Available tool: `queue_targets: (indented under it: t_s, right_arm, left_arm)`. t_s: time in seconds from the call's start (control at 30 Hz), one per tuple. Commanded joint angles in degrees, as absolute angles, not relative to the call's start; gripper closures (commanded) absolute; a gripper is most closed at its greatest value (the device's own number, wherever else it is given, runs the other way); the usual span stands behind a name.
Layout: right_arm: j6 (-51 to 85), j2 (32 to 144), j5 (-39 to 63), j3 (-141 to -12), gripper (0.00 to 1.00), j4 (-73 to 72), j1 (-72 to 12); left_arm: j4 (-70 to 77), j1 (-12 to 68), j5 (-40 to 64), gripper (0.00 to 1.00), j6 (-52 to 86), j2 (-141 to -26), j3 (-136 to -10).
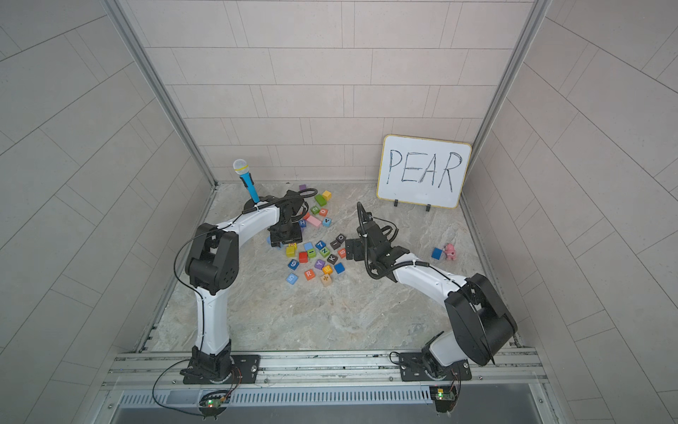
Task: Spell the uppercase word “pear” with letter blocks
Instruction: Pick up the letter block from the center of the board.
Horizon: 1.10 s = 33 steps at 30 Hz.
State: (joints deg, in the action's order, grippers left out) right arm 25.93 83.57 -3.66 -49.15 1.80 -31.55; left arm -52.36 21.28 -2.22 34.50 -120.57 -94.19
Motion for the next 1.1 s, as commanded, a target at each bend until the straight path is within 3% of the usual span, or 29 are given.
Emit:
queue_targets:
  t_s: [0.0,1.07]
  right_arm:
    - [26.3,83.4,-3.8,-48.0,0.00,1.5,-31.3]
    - [26.6,83.1,-3.5,-46.8,0.00,1.0,-29.9]
  left_arm:
    - [-53.8,21.3,-2.2,0.36,34.6,-121.7,-96.1]
    - [-54.1,21.4,-1.2,0.52,34.2,-126.7,-99.2]
